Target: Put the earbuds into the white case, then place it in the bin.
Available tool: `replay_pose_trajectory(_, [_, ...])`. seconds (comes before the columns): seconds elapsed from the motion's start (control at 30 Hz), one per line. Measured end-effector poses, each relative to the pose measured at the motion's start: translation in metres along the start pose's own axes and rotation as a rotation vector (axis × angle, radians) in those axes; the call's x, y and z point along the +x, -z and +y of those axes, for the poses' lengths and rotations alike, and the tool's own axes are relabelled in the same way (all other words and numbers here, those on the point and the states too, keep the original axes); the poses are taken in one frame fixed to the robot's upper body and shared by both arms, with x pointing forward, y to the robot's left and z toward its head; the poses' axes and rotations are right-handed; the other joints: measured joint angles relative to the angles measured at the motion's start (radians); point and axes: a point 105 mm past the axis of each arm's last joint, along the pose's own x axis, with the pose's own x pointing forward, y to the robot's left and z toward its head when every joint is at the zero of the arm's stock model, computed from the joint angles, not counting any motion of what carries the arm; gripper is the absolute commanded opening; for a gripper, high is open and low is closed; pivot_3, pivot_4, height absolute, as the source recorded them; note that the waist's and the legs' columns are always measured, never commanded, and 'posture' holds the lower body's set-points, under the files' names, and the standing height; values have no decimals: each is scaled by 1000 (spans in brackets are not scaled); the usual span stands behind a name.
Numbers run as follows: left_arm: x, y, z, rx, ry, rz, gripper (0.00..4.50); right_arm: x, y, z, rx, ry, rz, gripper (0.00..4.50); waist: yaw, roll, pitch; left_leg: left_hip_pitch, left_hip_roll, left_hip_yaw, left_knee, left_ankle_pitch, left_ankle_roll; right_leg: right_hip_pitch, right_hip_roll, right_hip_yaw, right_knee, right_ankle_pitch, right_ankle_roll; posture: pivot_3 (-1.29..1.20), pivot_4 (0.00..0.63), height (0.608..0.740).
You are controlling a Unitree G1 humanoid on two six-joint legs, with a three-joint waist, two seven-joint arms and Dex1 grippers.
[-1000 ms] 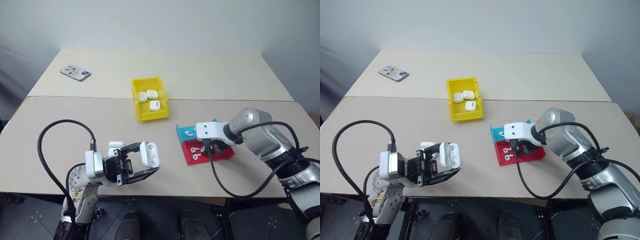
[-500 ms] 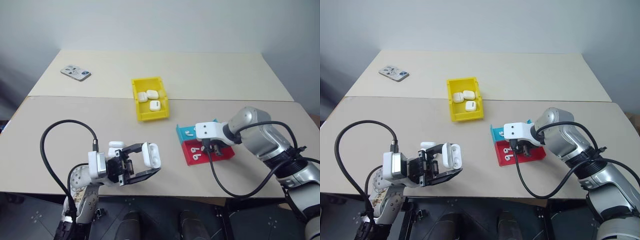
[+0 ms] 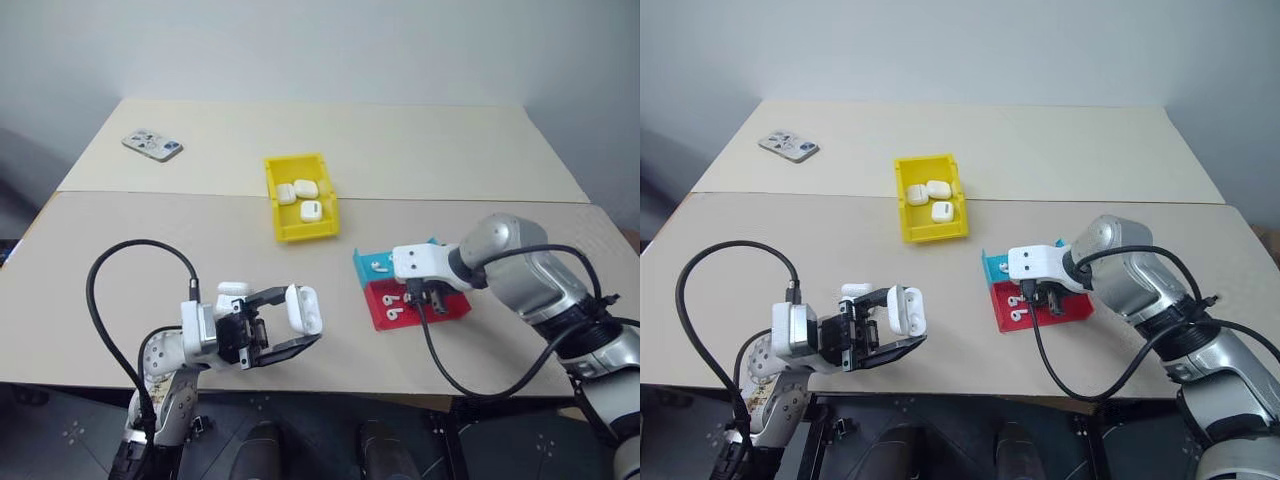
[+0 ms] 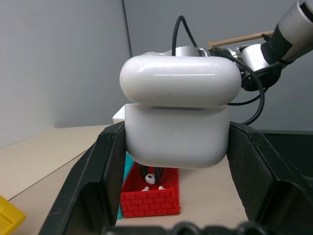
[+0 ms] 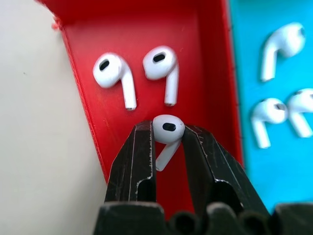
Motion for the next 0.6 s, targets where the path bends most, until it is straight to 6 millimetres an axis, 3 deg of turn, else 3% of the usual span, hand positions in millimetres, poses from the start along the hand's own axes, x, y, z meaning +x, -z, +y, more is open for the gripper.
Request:
replay_pose_trajectory(0.1, [8, -13, 4, -10, -8, -56, 2773, -38, -18, -10, -2, 100, -165, 651, 2, 0, 0, 1, 0, 0, 0, 0, 0, 1, 0, 0, 0, 0, 0, 0, 150, 740])
replay_pose_trajectory(0.2, [13, -20, 5, -37, 5, -87, 2773, -82, -50, -13, -19, 199, -512, 651, 0, 0, 0, 1, 0, -1, 0, 0, 0, 2, 0, 0, 0, 0, 0, 0, 150, 740])
replay_pose_trajectory(0.3, [18, -24, 7, -51, 34, -109, 2773, -119, -71, 1, -115, 277, -873, 651, 0, -2, -1, 2, 0, -1, 0, 0, 0, 3, 0, -1, 0, 0, 0, 0, 150, 740])
replay_pose_trajectory(0.47, [37, -32, 12, -64, 106, -172, 2773, -142, -94, 20, -199, 359, -1353, 651, -6, -1, -2, 3, 0, -1, 1, 0, 0, 3, 1, 0, 2, 0, 0, 0, 150, 740])
replay_pose_trajectory(0.6, [43, -27, 12, -108, 131, -187, 2773, -148, -104, 25, -223, 365, -1510, 651, -8, -1, -2, 2, 0, -1, 1, 0, 0, 2, 1, 0, 2, 0, 0, 0, 150, 740])
